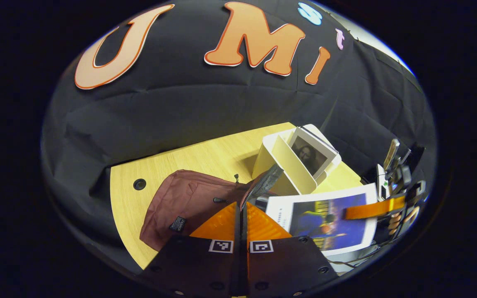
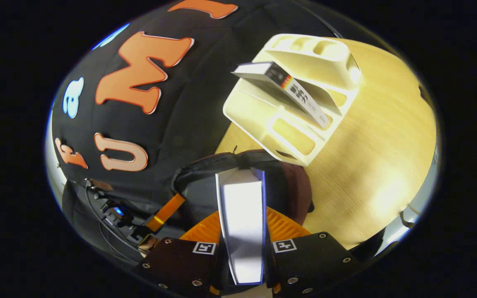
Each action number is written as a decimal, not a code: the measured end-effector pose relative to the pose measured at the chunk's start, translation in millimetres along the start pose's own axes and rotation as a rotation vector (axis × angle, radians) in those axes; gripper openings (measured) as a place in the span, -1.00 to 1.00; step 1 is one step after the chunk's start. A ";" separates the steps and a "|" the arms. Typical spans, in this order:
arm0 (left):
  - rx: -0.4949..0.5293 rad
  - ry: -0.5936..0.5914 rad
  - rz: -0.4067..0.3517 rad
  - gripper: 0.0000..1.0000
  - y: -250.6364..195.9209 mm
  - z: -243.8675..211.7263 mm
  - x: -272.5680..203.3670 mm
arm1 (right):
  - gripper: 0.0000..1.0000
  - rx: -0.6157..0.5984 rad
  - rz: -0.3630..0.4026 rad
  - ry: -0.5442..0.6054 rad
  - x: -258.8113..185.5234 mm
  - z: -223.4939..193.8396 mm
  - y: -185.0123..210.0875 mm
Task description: Open the schoolbag, grab two books from the bookshelf and put them into the schoolbag.
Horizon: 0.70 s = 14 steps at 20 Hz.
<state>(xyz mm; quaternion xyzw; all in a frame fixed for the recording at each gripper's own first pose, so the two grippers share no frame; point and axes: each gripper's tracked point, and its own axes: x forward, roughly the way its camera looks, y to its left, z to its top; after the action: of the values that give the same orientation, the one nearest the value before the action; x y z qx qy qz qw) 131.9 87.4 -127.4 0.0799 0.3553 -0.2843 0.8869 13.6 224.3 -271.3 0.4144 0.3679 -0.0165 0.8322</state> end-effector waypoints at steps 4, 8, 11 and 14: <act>0.013 0.007 0.008 -0.99 -13.5 3.3 -4.8 | -0.28 -0.018 -0.019 0.009 77.4 -13.6 -12.3; -0.025 0.015 -0.062 -0.99 -40.7 -1.7 -8.4 | -0.29 -0.041 0.039 0.009 119.6 -26.2 16.2; 0.007 0.015 -0.075 -0.99 -53.8 -3.4 -14.7 | -0.29 -0.005 0.045 -0.001 150.2 -34.2 25.9; 0.018 0.018 -0.068 -0.99 -55.7 -2.6 -17.7 | -0.25 0.008 -0.029 -0.074 172.7 -28.0 17.6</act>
<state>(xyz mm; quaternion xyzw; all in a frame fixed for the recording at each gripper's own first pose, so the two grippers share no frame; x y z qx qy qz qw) 88.8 50.3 -113.9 0.0785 0.3633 -0.3165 0.8727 128.5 303.4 -378.3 0.4117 0.3427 -0.0454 0.8432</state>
